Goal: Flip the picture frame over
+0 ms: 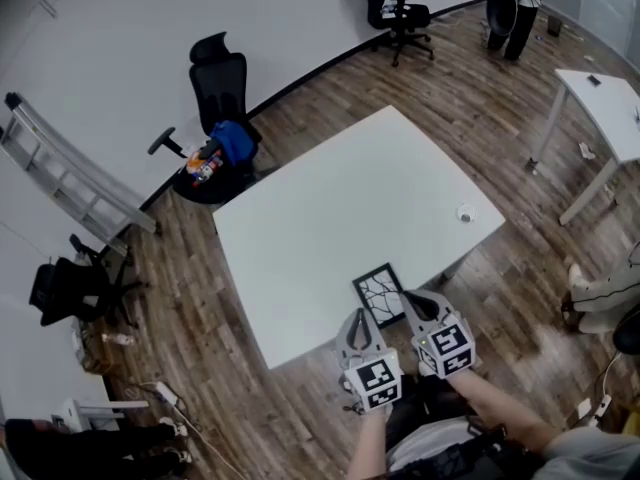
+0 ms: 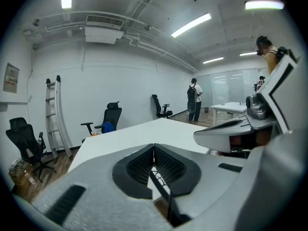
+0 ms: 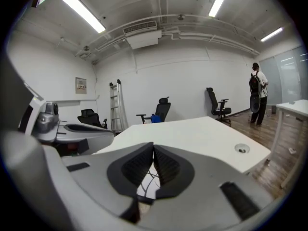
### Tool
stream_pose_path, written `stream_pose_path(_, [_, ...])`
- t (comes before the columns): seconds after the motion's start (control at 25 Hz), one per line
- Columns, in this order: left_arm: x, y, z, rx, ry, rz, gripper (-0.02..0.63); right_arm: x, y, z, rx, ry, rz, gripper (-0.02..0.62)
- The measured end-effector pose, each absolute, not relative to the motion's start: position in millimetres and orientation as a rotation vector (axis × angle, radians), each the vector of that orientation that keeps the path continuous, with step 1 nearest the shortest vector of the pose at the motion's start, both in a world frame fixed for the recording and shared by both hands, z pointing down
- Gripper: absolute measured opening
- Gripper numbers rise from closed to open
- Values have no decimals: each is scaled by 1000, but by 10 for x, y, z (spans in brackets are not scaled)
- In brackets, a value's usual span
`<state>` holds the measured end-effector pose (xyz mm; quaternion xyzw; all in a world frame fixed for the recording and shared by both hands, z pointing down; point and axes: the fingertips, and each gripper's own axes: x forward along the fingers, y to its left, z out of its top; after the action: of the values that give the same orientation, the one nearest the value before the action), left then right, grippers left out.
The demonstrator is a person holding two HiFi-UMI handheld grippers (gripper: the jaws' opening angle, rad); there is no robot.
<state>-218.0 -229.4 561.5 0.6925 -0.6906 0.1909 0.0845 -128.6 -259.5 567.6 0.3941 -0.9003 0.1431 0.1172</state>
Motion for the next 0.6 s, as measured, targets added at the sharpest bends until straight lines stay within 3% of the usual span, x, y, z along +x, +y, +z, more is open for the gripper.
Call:
stream_pose_path(0.12, [-2162,-2303,5939,2023,-1971,618,3,-1215,-2635,5964,1155,-2569,505,9])
stream_pose_path(0.32, [-2176,-2296,6323,1950,-1873,668,7,-1089,-2642,6378,1147,-2478,638,81])
stream_pose_path(0.6, [-2121,-2359,6526,1928,-1789,704,72,-1056,-2613,6795,1049,-2415,835,128])
